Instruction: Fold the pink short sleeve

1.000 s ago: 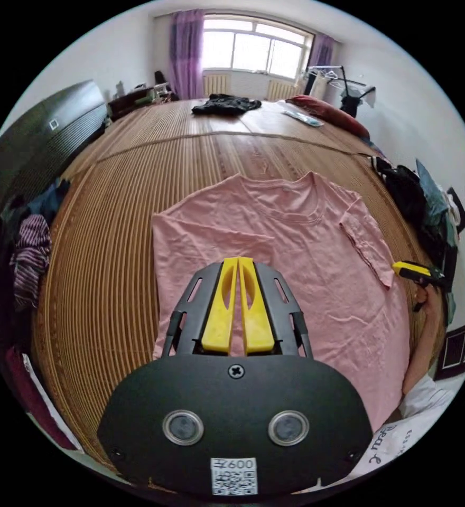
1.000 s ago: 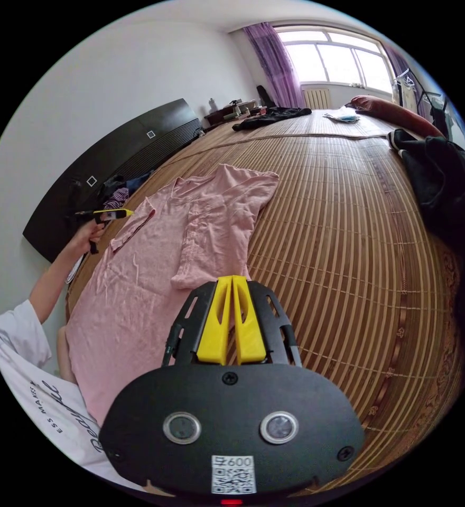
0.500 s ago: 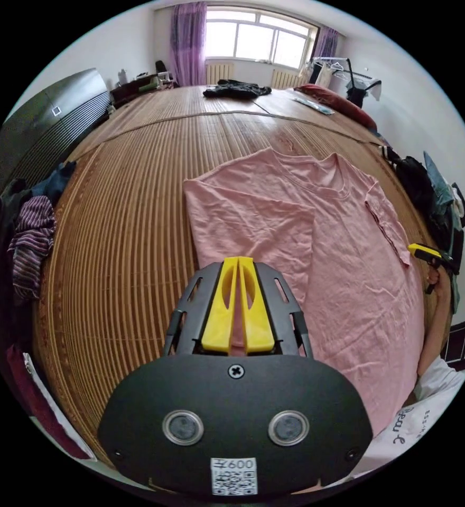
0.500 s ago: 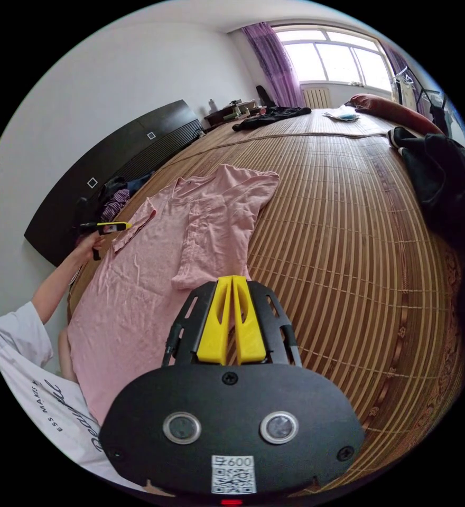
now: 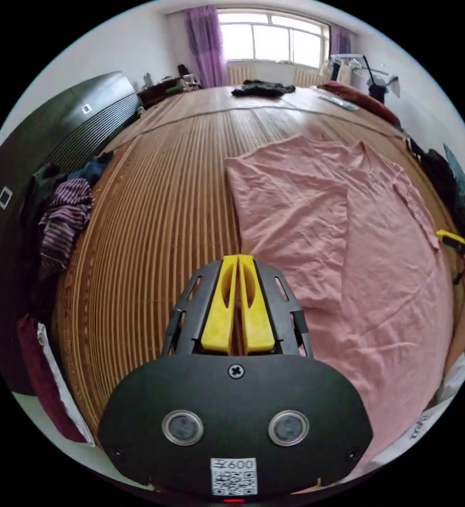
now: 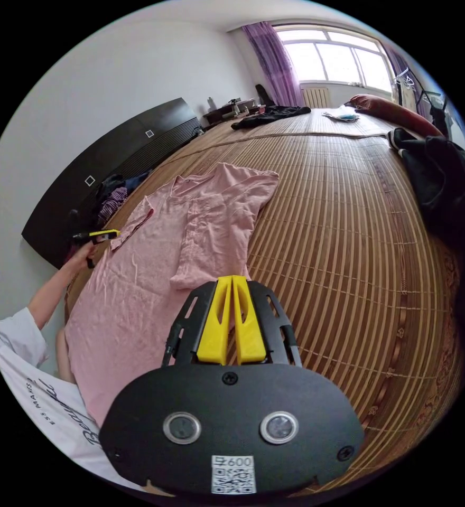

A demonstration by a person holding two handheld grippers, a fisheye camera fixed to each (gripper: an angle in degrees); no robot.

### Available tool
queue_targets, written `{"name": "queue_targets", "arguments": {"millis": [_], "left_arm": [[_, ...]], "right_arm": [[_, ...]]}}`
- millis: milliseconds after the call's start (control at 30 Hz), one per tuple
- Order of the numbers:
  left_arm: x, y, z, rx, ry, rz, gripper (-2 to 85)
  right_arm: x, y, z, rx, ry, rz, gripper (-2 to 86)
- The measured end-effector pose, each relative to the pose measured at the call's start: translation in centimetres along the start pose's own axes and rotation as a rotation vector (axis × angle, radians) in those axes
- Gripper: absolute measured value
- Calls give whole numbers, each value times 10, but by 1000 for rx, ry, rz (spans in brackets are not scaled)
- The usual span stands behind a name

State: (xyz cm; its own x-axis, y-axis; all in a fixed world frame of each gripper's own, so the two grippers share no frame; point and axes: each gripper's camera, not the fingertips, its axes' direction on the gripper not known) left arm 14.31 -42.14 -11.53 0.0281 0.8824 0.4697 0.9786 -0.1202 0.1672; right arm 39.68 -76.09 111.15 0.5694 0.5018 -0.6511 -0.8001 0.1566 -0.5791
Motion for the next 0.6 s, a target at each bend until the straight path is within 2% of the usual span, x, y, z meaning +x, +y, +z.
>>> {"name": "queue_targets", "arguments": {"millis": [33,100,167,200,267,333,400,467,600], "left_arm": [[0,13,-31,15,-17,-66,7],[11,52,-108,196,-129,-79,6],[38,120,-207,336,-329,-36,6],[46,138,-229,353,-365,-7,6],[84,225,-311,467,-486,103,7],[106,295,-366,573,-470,95,8],[125,357,-410,627,-353,58,8],[150,426,-448,652,-183,-20,8],[190,495,-467,671,-105,-122,7]], "right_arm": [[-24,1,-19,42,24,-72,-9],[-55,15,-109,320,31,-69,-9],[-110,74,-269,793,-119,-139,-9],[-127,92,-302,880,-115,-151,-9],[-212,153,-393,1067,102,-199,-9],[-267,182,-422,1057,243,-217,-9],[-308,203,-427,950,293,-210,-9],[-344,234,-394,734,310,-153,-9],[-384,296,-298,469,305,-119,-9]]}}
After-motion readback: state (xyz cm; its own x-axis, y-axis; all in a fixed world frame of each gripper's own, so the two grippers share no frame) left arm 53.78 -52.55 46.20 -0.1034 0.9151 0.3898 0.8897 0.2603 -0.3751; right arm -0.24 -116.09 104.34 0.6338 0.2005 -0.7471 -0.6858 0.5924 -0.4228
